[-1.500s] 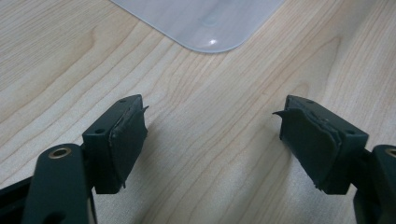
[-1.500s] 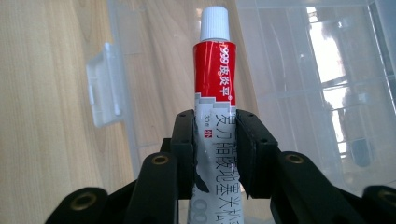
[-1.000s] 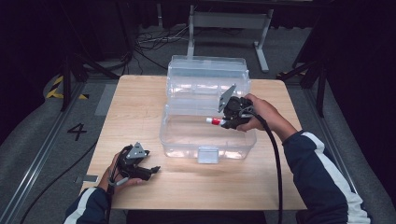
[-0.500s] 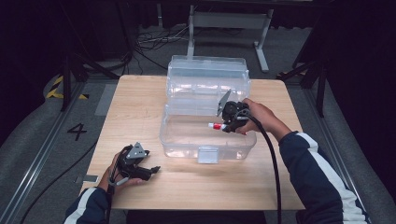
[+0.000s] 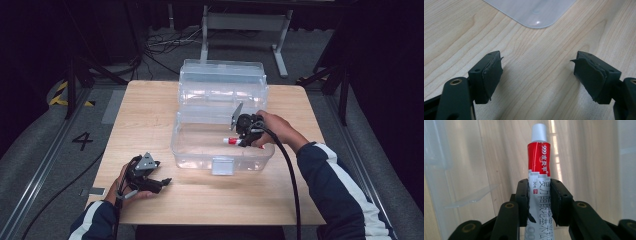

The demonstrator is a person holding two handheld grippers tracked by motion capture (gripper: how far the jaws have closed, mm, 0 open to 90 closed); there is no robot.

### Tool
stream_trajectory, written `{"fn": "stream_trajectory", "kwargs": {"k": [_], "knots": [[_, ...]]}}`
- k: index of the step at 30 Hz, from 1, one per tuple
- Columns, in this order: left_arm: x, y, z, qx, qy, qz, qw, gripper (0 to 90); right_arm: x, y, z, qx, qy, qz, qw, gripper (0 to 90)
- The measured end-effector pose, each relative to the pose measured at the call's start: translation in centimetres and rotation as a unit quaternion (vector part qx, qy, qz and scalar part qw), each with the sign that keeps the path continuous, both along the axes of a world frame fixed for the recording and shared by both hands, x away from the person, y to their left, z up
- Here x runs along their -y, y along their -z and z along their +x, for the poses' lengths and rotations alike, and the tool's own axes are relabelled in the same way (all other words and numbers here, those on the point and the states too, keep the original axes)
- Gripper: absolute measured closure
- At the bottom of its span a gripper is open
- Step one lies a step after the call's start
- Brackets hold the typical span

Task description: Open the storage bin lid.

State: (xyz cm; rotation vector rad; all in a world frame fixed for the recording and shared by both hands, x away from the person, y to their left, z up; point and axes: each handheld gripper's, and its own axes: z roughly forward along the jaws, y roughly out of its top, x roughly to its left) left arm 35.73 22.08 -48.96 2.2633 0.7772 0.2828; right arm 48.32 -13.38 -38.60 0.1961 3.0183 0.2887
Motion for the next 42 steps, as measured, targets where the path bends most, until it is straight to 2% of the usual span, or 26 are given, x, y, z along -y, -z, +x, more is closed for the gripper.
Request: {"fn": "stream_trajectory", "kwargs": {"k": [6, 12, 20, 31, 42], "knots": [[0.0, 0.0, 0.0, 0.000, 0.000, 0.000, 1.0000, 22.7, -0.1, 0.7, -0.1, -0.011, -0.005, -0.013, 0.9998, 70.1], [0.0, 0.0, 0.0, 0.000, 0.000, 0.000, 1.0000, 22.7, -0.1, 1.2, -0.3, -0.011, -0.010, -0.010, 0.9998, 70.1], [0.0, 0.0, 0.0, 0.000, 0.000, 0.000, 1.0000, 22.7, 0.0, 1.6, -0.4, -0.015, -0.011, -0.022, 0.9996, 70.1], [0.0, 0.0, 0.0, 0.000, 0.000, 0.000, 1.0000, 22.7, -0.1, 2.0, -0.4, -0.017, -0.013, -0.027, 0.9994, 70.0], [0.0, 0.0, 0.0, 0.000, 0.000, 0.000, 1.0000, 22.7, 0.0, 2.0, -0.4, -0.016, -0.010, -0.020, 0.9996, 69.6]]}}
